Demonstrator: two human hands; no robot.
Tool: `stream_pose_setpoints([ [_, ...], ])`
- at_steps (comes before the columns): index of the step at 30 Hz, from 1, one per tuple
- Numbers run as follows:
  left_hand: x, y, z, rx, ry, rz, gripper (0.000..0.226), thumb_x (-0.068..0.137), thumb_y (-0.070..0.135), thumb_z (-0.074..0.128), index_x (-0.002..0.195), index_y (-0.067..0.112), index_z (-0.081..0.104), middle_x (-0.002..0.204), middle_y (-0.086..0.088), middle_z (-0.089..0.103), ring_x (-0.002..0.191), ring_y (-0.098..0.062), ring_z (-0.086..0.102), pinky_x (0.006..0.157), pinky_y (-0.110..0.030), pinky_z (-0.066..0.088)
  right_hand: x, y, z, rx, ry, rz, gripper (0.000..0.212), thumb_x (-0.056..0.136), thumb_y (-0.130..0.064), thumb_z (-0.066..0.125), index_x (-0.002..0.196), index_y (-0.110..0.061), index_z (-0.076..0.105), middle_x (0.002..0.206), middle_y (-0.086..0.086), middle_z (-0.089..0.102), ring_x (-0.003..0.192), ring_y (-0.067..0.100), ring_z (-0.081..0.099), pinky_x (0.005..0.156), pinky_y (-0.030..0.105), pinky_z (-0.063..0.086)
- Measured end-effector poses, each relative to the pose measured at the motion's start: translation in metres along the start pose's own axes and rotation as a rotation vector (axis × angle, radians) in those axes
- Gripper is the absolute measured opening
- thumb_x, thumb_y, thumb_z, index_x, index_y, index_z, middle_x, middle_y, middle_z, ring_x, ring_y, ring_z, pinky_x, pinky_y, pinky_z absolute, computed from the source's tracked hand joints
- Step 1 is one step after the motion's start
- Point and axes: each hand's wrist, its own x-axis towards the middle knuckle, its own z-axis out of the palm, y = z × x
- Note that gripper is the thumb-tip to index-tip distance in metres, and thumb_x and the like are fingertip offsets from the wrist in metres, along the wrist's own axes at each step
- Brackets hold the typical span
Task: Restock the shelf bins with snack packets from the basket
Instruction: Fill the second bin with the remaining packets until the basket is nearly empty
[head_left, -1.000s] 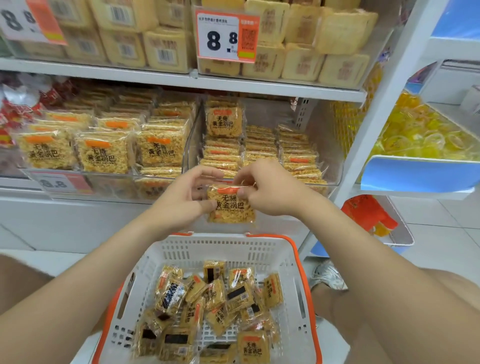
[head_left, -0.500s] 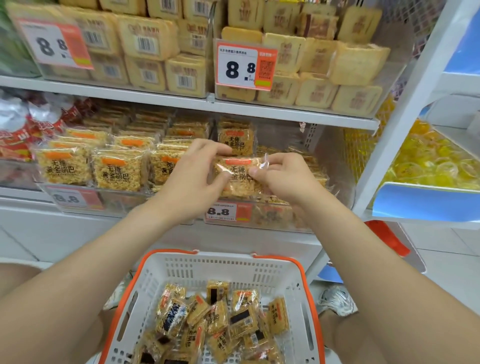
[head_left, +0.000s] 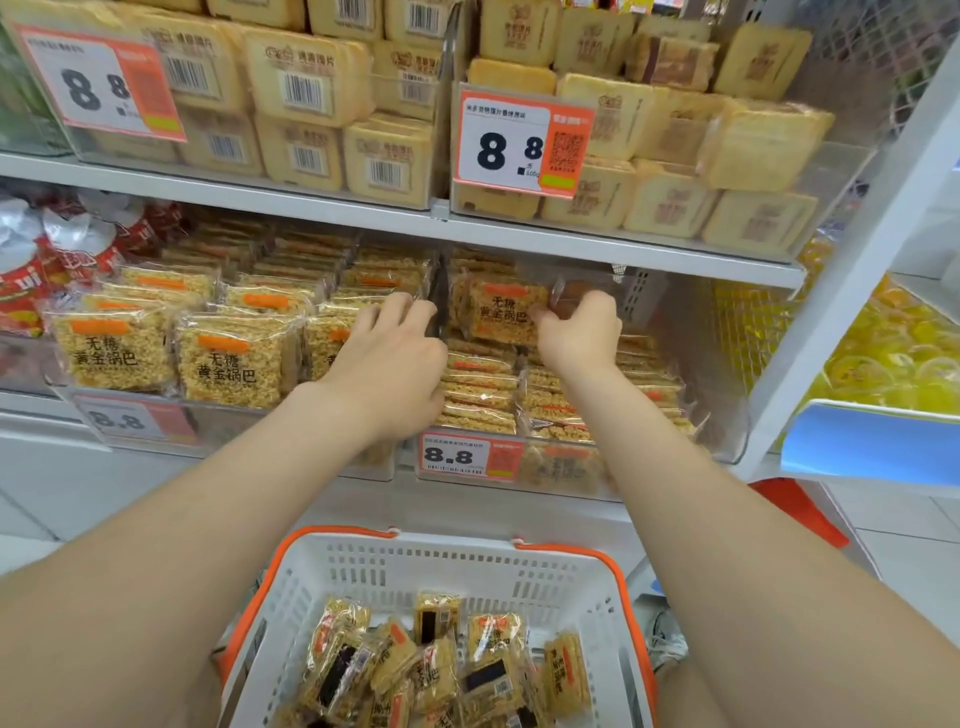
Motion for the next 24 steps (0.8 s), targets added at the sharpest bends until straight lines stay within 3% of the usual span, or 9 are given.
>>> stream_pose_setpoints([
  [5,0.004,-0.007,-0.001,0.015,-0.011,0.020,0.034,0.094,0.044,0.061,0.116,0.021,0.074,0.162,-0.008,0.031,0.148,-0.038,0.021,0.119,-0.056,0.027,0.005,0.004,0.019,-0.146,-0.037,-0.074,0.016,0.095,-0.019,0.074,0.095,-0.014,0.059,0.100,0.006,0.062,0.095,0.025,0.060,0.091,0.038,0.055],
  [9,0.003,-0.006,-0.001,0.033,-0.008,0.024,0.033,0.095,0.043,0.059,0.115,0.021,0.073,0.161,-0.010,0.031,0.147,-0.040,0.022,0.117,-0.056,0.027,0.008,0.005,0.023,-0.215,-0.021,-0.087,0.020,0.094,-0.023,0.076,0.108,-0.011,0.068,0.115,0.014,0.067,0.107,0.031,0.063,0.092,0.038,0.053],
  [13,0.001,-0.005,0.001,0.043,-0.028,0.028,0.035,0.097,0.042,0.058,0.119,0.020,0.072,0.164,-0.013,0.027,0.150,-0.041,0.017,0.120,-0.057,0.022,0.009,0.009,0.024,-0.299,-0.039,-0.107,0.020,0.094,-0.021,0.076,0.108,-0.008,0.071,0.109,0.012,0.069,0.099,0.028,0.063,0.083,0.033,0.051],
  [16,-0.002,-0.006,0.000,0.008,-0.034,0.025,0.038,0.098,0.041,0.058,0.126,0.019,0.070,0.167,-0.013,0.023,0.155,-0.041,0.010,0.124,-0.058,0.015,0.005,0.010,0.023,-0.395,0.001,-0.106,0.023,0.089,-0.033,0.079,0.100,-0.014,0.072,0.096,0.008,0.072,0.090,0.031,0.070,0.072,0.033,0.054],
  [19,-0.005,-0.006,-0.001,-0.054,-0.001,0.033,0.039,0.099,0.038,0.058,0.132,0.019,0.067,0.170,-0.013,0.020,0.159,-0.040,0.000,0.127,-0.058,0.003,-0.003,0.010,0.018,-0.437,0.028,-0.093,0.038,0.088,-0.043,0.079,0.099,-0.011,0.063,0.091,0.007,0.067,0.082,0.031,0.064,0.070,0.039,0.055],
  [22,-0.010,-0.005,-0.003,-0.090,0.074,0.050,0.038,0.098,0.033,0.058,0.134,0.022,0.067,0.167,-0.011,0.028,0.160,-0.036,0.003,0.128,-0.056,0.003,-0.012,0.006,0.012,-0.397,-0.011,-0.191,0.021,0.093,-0.032,0.072,0.097,-0.015,0.062,0.093,0.004,0.067,0.085,0.028,0.065,0.069,0.035,0.050],
  [24,-0.015,-0.003,-0.006,-0.129,0.162,0.070,0.035,0.096,0.031,0.061,0.130,0.025,0.068,0.153,-0.006,0.044,0.151,-0.035,0.020,0.124,-0.055,0.019,-0.024,-0.001,0.007,-0.375,-0.071,-0.302,0.006,0.093,-0.022,0.065,0.099,-0.021,0.064,0.091,-0.001,0.068,0.082,0.018,0.064,0.065,0.028,0.046],
])
